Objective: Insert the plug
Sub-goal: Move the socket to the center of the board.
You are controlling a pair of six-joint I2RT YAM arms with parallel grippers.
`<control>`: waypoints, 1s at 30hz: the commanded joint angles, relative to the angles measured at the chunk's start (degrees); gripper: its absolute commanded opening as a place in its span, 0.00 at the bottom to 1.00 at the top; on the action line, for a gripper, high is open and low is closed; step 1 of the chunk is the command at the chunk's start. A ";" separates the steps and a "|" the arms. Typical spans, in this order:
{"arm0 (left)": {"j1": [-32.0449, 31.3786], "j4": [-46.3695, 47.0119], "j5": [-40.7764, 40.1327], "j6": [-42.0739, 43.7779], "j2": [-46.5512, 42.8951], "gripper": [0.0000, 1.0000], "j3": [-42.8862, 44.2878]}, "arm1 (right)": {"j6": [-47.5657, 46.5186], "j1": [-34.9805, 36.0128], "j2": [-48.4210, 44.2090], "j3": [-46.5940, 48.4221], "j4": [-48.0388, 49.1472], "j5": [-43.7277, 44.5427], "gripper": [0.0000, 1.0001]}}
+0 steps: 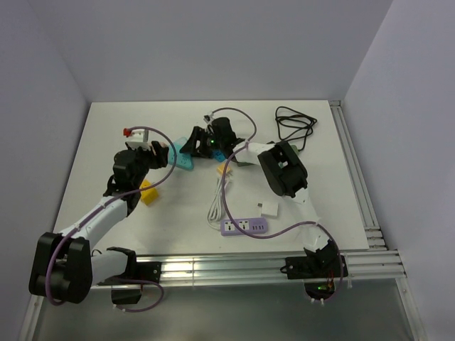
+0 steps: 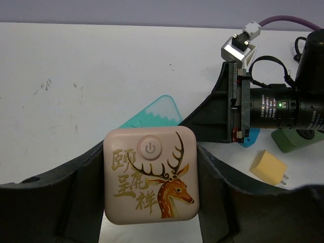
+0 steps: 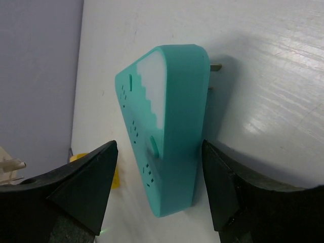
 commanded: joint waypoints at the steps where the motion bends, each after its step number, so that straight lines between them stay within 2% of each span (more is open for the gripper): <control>1: -0.19 4.47 1.10 0.06 -0.10 0.00 0.30 | 2.55 -0.10 0.06 -0.44 3.02 -3.32 0.74; 6: -0.19 4.56 1.36 0.06 -0.19 0.00 0.04 | 5.63 0.08 -0.29 -4.30 8.55 -4.56 0.69; 11: -0.19 4.64 1.97 0.06 -0.10 0.00 -0.05 | 7.12 0.34 -0.81 -7.55 12.15 -3.59 0.51; 13: -0.19 4.82 2.41 0.06 0.16 0.00 -0.31 | 7.22 0.34 -1.78 -9.31 12.69 -3.06 0.37; 15: -0.19 5.26 3.46 -0.03 0.43 0.00 -0.31 | 7.13 0.34 -3.27 -10.98 13.91 -2.62 0.32; 16: -0.19 5.78 4.08 -0.11 0.69 0.00 -0.49 | 7.13 0.26 -3.80 -12.73 14.44 -2.71 0.25; 20: -0.62 7.10 6.72 0.06 1.66 0.00 -1.10 | 7.22 -0.36 -6.70 -18.53 18.56 -3.68 0.18; 26: -3.78 7.19 10.58 1.90 4.81 0.00 -0.75 | 6.61 -2.55 -11.96 -29.70 24.54 -4.91 0.18; 30: -4.85 9.21 13.31 3.39 7.10 0.00 -1.28 | 3.27 -3.26 -15.92 -34.71 22.63 -4.12 0.17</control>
